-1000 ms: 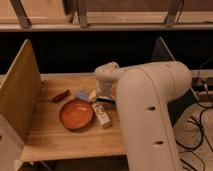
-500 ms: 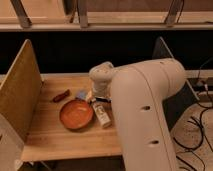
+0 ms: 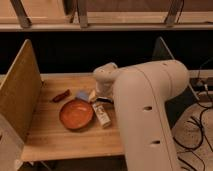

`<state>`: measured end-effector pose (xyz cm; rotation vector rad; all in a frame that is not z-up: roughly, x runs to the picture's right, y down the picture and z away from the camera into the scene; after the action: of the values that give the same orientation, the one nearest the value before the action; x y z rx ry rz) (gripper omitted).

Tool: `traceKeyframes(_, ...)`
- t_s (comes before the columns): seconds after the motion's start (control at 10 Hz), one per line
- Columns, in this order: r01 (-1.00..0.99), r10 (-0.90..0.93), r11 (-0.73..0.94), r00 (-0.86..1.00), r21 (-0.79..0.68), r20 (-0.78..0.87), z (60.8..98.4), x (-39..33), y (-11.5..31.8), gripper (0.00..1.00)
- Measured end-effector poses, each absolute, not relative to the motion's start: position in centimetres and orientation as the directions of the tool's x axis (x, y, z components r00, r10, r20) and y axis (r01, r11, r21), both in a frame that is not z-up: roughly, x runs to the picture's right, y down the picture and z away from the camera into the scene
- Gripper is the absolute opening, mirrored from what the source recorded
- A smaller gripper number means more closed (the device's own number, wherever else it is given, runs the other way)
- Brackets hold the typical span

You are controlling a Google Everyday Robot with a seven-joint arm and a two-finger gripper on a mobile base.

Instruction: Stand the bottle upright

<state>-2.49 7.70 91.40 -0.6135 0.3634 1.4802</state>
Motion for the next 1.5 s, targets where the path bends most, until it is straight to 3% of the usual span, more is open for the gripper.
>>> traceKeyframes(0.9,-0.975,0.778,-0.056,0.092,-0.213,-0.622,94.5,-3.8,8.8,0.79)
traceKeyframes(1.5,-0.968,0.792,0.002,0.155,-0.253,-0.590,94.2,-6.1,8.2,0.24)
